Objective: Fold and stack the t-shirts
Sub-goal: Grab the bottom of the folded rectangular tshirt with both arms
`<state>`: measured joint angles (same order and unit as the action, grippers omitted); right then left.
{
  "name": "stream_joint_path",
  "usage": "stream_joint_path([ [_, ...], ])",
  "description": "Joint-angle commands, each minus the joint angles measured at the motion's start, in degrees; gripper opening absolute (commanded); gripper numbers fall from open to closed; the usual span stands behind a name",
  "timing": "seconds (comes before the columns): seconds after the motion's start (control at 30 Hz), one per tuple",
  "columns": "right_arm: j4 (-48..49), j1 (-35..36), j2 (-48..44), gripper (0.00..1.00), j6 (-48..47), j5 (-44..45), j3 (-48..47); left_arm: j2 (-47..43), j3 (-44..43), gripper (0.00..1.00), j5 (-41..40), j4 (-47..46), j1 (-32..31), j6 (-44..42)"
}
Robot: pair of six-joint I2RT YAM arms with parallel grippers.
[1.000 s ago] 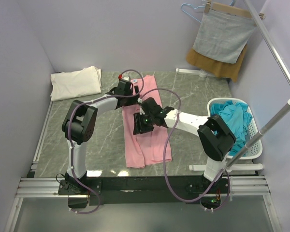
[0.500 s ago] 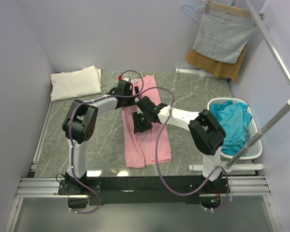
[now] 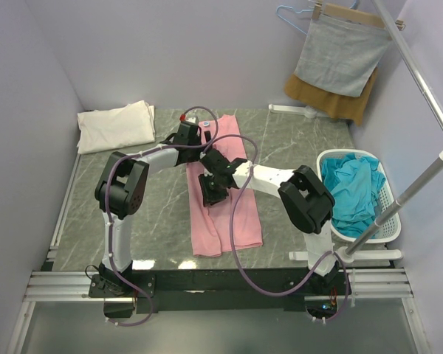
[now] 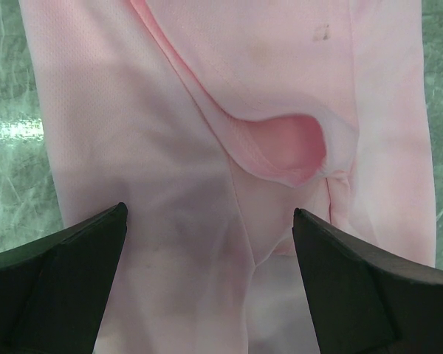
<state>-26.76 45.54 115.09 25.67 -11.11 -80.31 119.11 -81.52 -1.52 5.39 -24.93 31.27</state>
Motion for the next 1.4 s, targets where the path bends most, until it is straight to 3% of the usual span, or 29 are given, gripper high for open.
stream_joint_path([
  [0.0,-2.1,1.0,0.8,0.29,-0.8,2.8,-3.3,-0.3,-1.5,0.99,0.9,-1.6,0.4,0.3],
  [0.03,-2.1,1.0,0.7,0.13,-0.8,3.3,-3.2,-0.3,-1.5,0.99,1.0,-1.6,0.5,0.4],
  [0.13,-2.2,1.0,0.2,0.01,-0.9,4.1,-3.2,-0.2,-1.5,0.99,1.1,-1.7,0.6,0.4],
  [0.43,-3.8,1.0,-5.7,0.0,-1.1,10.8,-0.7,0.2,-1.5,0.99,1.1,-1.8,0.9,0.3],
  [0.77,-5.9,1.0,-3.3,0.0,0.0,16.5,-0.5,0.8,-1.7,0.99,1.1,-1.6,1.1,0.1],
  [0.8,-6.4,1.0,-3.0,0.02,0.1,16.6,-0.7,0.7,-1.7,0.99,1.1,-1.5,1.1,0.1],
  [0.87,-6.8,1.0,-2.5,0.14,0.3,16.7,-0.8,0.5,-1.5,0.99,1.1,-1.6,1.1,0.0],
  [0.9,-6.4,1.0,-2.8,0.24,0.4,16.7,0.1,0.3,-1.5,1.0,1.1,-1.6,1.1,0.1],
  [0.93,-5.8,1.0,-3.9,0.48,0.7,16.7,0.8,0.1,-1.3,0.99,1.1,-1.8,1.0,-0.1],
  [1.13,-5.4,0.8,-10.1,0.64,1.8,20.8,4.2,-4.1,0.9,0.99,-1.2,-3.7,1.0,-0.9],
  [1.37,-5.2,-3.2,-20.9,0.67,2.3,22.6,12.0,-16.2,5.1,0.99,-5.1,-4.0,1.1,-1.8],
])
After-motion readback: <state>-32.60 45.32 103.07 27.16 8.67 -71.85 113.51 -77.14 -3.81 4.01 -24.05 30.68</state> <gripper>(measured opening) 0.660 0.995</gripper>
